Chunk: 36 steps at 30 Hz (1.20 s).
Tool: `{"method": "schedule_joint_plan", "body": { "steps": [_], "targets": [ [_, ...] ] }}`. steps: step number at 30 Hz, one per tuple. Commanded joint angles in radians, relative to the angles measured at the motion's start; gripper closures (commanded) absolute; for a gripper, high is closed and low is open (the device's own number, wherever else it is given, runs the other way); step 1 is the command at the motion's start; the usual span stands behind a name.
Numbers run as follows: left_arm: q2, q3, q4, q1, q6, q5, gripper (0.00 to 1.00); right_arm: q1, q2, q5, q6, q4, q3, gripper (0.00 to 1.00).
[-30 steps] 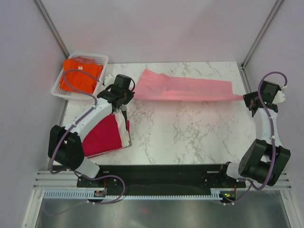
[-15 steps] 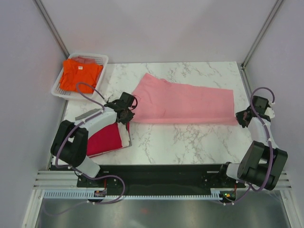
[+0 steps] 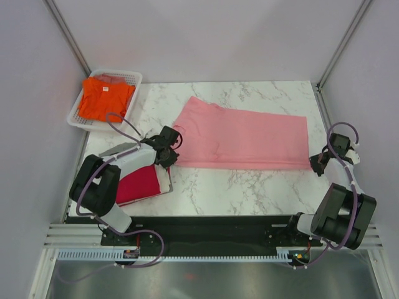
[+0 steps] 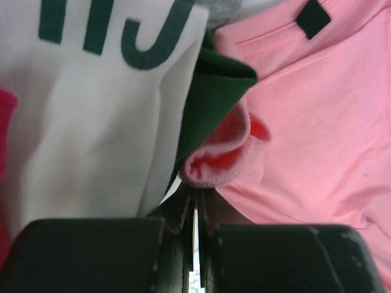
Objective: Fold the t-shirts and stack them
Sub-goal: Fold the tshirt
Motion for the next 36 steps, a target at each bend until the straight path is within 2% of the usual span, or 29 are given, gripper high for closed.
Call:
{"method": "schedule_joint_plan", "body": {
  "steps": [1, 8, 9, 11, 12, 13, 14, 15, 17, 20, 24, 28, 33, 34, 36],
  "targets": [
    [-0.004, -0.04, 0.038, -0.01, -0.041, 0.001, 0.97, -0.037, -0.011, 0.057, -0.009, 0.026, -0.051, 0.98],
    [-0.001, -0.071, 0.104, -0.037, -0.04, 0.048, 0.92, -0.087, 0.0, 0.021, -0.045, 0.063, -0.042, 0.94],
    [-0.011, -0.078, 0.114, -0.038, -0.041, 0.054, 0.84, -0.093, 0.009, 0.008, -0.053, 0.07, -0.031, 0.94],
    [-0.034, -0.115, 0.171, -0.038, -0.017, 0.076, 0.8, -0.116, 0.024, -0.03, -0.07, 0.075, -0.025, 0.91],
    [-0.063, -0.123, 0.176, -0.04, -0.018, 0.074, 0.75, -0.124, 0.02, -0.035, -0.07, 0.077, -0.03, 0.88],
    [-0.079, -0.135, 0.177, -0.04, -0.014, 0.067, 0.72, -0.132, -0.003, -0.032, -0.072, 0.08, -0.033, 0.83],
    [-0.091, -0.14, 0.177, -0.041, 0.005, 0.064, 0.67, -0.133, -0.017, -0.024, -0.075, 0.081, -0.04, 0.66],
    [-0.123, -0.143, 0.177, -0.04, 0.015, 0.06, 0.59, -0.133, -0.058, -0.013, -0.076, 0.081, -0.045, 0.57],
    [-0.158, -0.151, 0.176, -0.04, 0.046, 0.065, 0.52, -0.133, -0.104, 0.0, -0.078, 0.08, -0.053, 0.39],
    [-0.241, -0.158, 0.167, -0.04, 0.08, 0.065, 0.49, -0.132, -0.19, 0.001, -0.096, 0.083, -0.045, 0.3],
    [-0.321, -0.12, 0.104, -0.037, 0.147, 0.053, 0.38, -0.123, -0.265, -0.056, -0.148, 0.112, -0.021, 0.29],
    [-0.297, 0.015, 0.085, -0.007, 0.276, 0.128, 0.33, -0.081, -0.241, -0.182, -0.2, 0.172, 0.004, 0.33],
    [-0.133, 0.183, 0.09, 0.057, 0.477, 0.258, 0.33, 0.052, -0.096, -0.223, -0.259, 0.167, 0.094, 0.35],
    [-0.107, 0.237, 0.097, 0.066, 0.517, 0.319, 0.33, 0.071, -0.068, -0.226, -0.265, 0.166, 0.11, 0.35],
    [-0.026, 0.291, 0.104, 0.094, 0.537, 0.358, 0.32, 0.116, 0.002, -0.223, -0.276, 0.17, 0.15, 0.37]
  ]
}}
